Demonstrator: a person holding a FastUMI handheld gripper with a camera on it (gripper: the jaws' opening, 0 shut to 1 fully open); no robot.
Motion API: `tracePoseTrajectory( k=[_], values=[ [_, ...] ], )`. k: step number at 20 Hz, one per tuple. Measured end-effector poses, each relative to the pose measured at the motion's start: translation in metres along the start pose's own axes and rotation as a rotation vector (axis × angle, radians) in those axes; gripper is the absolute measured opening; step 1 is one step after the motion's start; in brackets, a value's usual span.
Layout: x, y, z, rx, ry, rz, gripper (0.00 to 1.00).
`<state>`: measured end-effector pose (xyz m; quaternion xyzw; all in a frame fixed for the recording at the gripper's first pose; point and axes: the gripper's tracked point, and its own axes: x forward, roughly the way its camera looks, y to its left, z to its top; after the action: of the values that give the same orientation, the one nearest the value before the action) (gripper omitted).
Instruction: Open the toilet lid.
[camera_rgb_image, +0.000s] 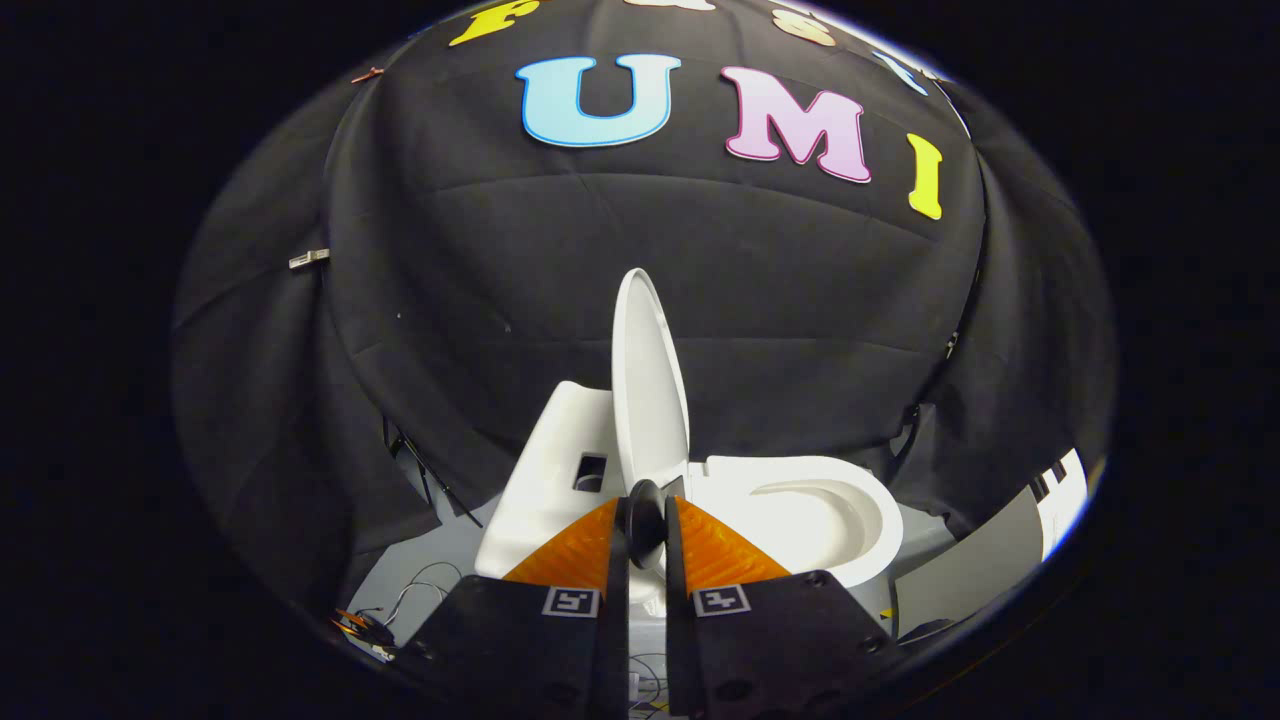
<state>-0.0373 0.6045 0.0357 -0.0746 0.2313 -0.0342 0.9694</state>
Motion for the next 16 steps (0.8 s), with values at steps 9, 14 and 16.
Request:
tracePoseTrajectory(
  k=[9,14,16],
  values=[
    [0.018,0.007,-0.017,-0.013,0.052,0.061,0.84],
    [0.016,0.003,-0.006,-0.050,-0.003,0.065,0.99],
    [0.009,0.005,0.008,-0.053,-0.055,0.089,1.00]
  ],
)
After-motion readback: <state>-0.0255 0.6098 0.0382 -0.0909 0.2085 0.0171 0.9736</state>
